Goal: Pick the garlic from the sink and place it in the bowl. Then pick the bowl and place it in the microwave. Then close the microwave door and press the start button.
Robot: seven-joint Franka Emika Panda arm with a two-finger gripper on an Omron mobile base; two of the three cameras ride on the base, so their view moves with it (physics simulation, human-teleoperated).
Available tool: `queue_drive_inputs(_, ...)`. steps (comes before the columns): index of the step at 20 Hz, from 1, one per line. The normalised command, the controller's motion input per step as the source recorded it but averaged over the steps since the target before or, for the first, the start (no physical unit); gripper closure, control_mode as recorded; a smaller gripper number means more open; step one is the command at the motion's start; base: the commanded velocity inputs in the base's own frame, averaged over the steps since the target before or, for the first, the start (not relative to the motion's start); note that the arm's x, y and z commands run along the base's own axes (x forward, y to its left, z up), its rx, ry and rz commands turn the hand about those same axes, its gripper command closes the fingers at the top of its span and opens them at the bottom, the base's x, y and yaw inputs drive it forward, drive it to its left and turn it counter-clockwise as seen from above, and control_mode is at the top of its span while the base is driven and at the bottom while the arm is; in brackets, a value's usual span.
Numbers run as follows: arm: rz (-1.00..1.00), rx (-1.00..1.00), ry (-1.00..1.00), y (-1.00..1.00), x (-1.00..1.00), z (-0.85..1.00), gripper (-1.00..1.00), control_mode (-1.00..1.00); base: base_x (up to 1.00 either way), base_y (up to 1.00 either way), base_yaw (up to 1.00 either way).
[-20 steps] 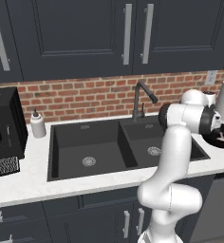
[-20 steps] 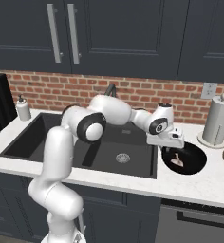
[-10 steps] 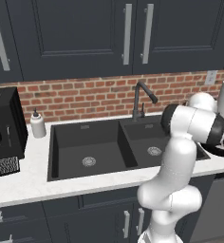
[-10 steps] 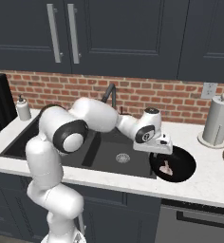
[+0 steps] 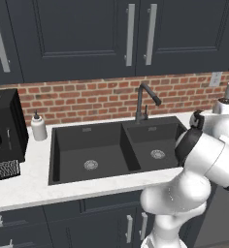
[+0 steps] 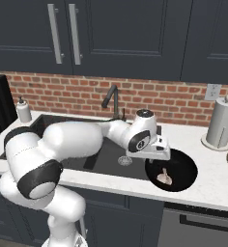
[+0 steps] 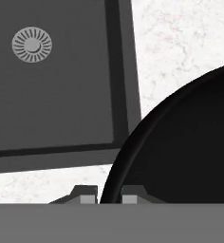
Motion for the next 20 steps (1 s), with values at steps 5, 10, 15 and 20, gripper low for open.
queue_drive_inputs(5, 0.03, 0.0, 0.0, 0.27, -0.48, 0.97, 1.0, -1.0, 0.0, 0.0, 0.0)
queue_drive_inputs(10, 0.05, 0.0, 0.02, 0.43, -0.18, 0.95, 1.0, -1.0, 0.0, 0.0, 0.0)
queue_drive_inputs(15, 0.13, 0.0, 0.0, 0.33, -0.14, 0.61, 1.0, -1.0, 0.0, 0.0, 0.0)
queue_drive_inputs(20, 0.17, 0.0, 0.0, 0.11, -0.22, 0.45, 1.0, -1.0, 0.0, 0.0, 0.0)
